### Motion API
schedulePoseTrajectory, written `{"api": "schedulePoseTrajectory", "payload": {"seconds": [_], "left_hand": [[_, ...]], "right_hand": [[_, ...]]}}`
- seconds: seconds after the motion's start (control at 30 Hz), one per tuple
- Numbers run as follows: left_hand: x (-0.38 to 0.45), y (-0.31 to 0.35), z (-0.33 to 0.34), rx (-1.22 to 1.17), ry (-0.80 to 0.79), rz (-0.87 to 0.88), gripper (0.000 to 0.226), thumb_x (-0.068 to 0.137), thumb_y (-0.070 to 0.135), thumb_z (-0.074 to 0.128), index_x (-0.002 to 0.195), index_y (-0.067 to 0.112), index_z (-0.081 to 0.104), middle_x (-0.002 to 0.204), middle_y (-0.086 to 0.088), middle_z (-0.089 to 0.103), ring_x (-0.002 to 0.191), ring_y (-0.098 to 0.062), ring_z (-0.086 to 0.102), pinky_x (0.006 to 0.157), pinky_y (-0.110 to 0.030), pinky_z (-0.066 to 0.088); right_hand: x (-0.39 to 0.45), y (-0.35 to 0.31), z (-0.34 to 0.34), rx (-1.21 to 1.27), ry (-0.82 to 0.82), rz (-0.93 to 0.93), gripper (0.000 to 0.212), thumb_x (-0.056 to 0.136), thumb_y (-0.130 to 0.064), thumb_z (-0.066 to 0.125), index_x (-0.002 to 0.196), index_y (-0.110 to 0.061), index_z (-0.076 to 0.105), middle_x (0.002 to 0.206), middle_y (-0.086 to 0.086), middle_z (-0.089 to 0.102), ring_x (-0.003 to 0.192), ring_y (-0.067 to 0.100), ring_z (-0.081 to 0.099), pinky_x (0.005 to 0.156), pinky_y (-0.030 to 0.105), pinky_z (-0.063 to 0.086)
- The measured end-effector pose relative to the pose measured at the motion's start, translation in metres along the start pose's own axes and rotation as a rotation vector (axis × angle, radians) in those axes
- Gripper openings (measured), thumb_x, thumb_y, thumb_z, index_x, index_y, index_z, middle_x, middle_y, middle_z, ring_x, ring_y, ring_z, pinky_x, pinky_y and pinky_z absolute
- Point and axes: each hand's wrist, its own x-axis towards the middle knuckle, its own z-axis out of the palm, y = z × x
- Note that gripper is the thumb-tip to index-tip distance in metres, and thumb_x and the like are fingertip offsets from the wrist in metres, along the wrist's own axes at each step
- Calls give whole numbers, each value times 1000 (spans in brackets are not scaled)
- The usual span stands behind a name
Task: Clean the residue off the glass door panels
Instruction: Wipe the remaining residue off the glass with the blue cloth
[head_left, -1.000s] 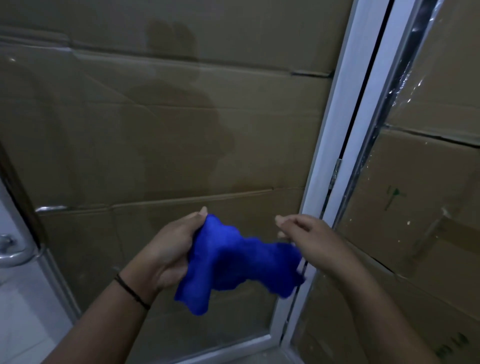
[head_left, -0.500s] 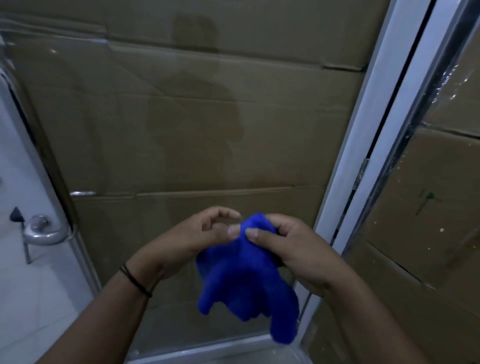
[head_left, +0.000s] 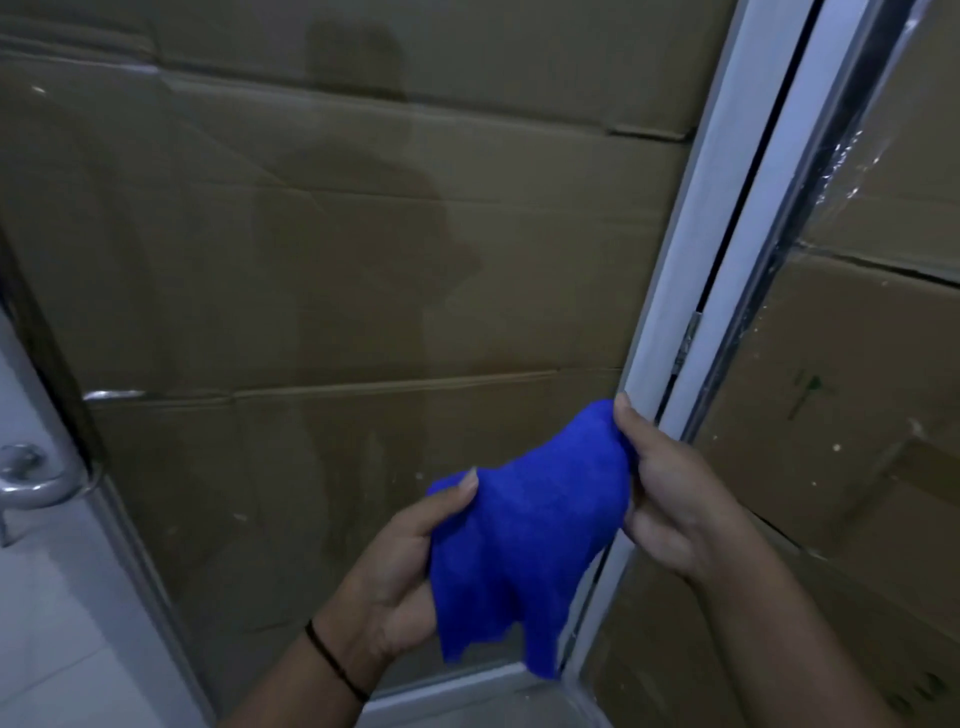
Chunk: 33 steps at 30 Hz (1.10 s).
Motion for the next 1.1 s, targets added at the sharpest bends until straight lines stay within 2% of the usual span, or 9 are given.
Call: {"api": "schedulePoseTrajectory", "payload": {"seconds": [0.07, 0.17, 0.3, 0.37, 0.47, 0.67, 0.83, 1.0, 1.1], "left_hand": [[3, 8, 6, 41, 34, 41, 54, 66, 19, 85, 114, -1, 68, 124, -21, 62, 112, -33, 62, 86, -43, 54], [6, 19, 9, 60, 91, 98, 39, 82, 26, 69, 110, -2, 69, 119, -22, 65, 108, -33, 65, 83, -41, 55], [5, 24, 8, 54, 143, 194, 41, 92, 29, 48, 110, 0, 70, 125, -21, 62, 113, -32, 62, 87, -42, 55], [4, 25, 9, 83, 181, 222, 42, 95, 30, 45, 110, 0, 70, 126, -21, 61, 114, -31, 61, 88, -42, 54], [0, 29, 7, 164, 312, 245, 42, 93, 30, 51, 116, -1, 66, 122, -22, 63, 112, -32, 62, 84, -41, 56], [-16, 45, 5, 553, 531, 313, 32, 83, 21, 64, 106, -1, 66, 101, -24, 70, 83, -31, 70, 65, -33, 57], [-11, 48, 11, 588, 729, 541, 29, 87, 2, 63, 109, 17, 52, 79, -12, 70, 64, -21, 66, 56, -32, 54], [-16, 54, 17, 639, 638, 562, 25, 86, -1, 62, 107, 12, 64, 93, -12, 74, 79, -20, 70, 66, -27, 58], [-26, 66, 17, 796, 675, 594, 26, 83, -1, 66, 104, 14, 67, 94, -9, 74, 85, -18, 71, 68, -25, 58]], "right_hand": [[-4, 7, -6, 26, -140, 145, 49, 90, -42, 52, 118, -3, 59, 113, 17, 67, 106, 26, 65, 87, 40, 54], [-9, 20, -10, -18, -285, 234, 46, 89, -35, 53, 125, -6, 56, 123, 14, 63, 113, 27, 60, 93, 41, 51], [-1, 27, -11, 197, -235, 134, 45, 86, -27, 57, 125, -5, 56, 124, 16, 62, 114, 28, 59, 99, 45, 45], [0, 36, -5, 123, -277, 177, 40, 87, -30, 56, 121, -10, 60, 120, 13, 65, 112, 29, 60, 100, 48, 43], [5, 43, 3, -89, -242, 141, 36, 85, -27, 59, 116, -11, 63, 110, 7, 70, 101, 24, 66, 86, 40, 48], [20, 25, -9, -34, -178, 32, 26, 90, -9, 54, 113, 2, 60, 105, 17, 70, 95, 25, 68, 73, 31, 57], [33, 13, -4, -337, 67, -139, 32, 82, -18, 70, 108, -21, 51, 83, 10, 72, 67, 15, 70, 50, 25, 49], [35, 6, 4, -295, -186, -108, 20, 82, -10, 68, 100, -18, 66, 89, 3, 73, 76, 13, 69, 67, 30, 52], [34, 2, 12, -373, -161, -177, 23, 86, 0, 60, 95, -19, 70, 96, 3, 73, 86, 11, 70, 69, 21, 55]]}}
